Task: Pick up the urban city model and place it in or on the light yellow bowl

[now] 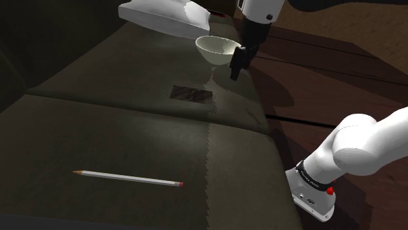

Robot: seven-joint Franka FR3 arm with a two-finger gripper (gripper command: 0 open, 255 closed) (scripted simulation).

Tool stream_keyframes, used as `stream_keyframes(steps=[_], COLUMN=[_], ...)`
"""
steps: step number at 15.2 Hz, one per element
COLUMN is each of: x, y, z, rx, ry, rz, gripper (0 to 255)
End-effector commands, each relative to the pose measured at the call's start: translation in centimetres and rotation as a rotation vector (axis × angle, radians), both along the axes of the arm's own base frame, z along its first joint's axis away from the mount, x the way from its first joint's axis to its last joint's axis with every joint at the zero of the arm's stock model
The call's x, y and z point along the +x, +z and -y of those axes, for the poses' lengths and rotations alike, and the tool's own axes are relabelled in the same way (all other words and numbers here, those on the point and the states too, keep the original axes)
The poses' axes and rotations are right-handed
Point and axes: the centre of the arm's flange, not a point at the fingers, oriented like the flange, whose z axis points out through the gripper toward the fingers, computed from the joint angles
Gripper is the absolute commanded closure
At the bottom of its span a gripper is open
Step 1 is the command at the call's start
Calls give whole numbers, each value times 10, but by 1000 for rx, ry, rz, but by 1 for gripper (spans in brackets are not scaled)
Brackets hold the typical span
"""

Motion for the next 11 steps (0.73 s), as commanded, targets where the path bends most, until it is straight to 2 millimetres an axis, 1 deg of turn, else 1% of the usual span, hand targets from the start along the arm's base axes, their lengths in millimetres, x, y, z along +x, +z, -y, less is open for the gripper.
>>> stream_keyframes(steps=[1, 11], x=[8, 39], y=[0, 8], z=[-26, -145], rx=[13, 72], ry=[10, 60], rz=[-6, -31], gripper=[0, 0])
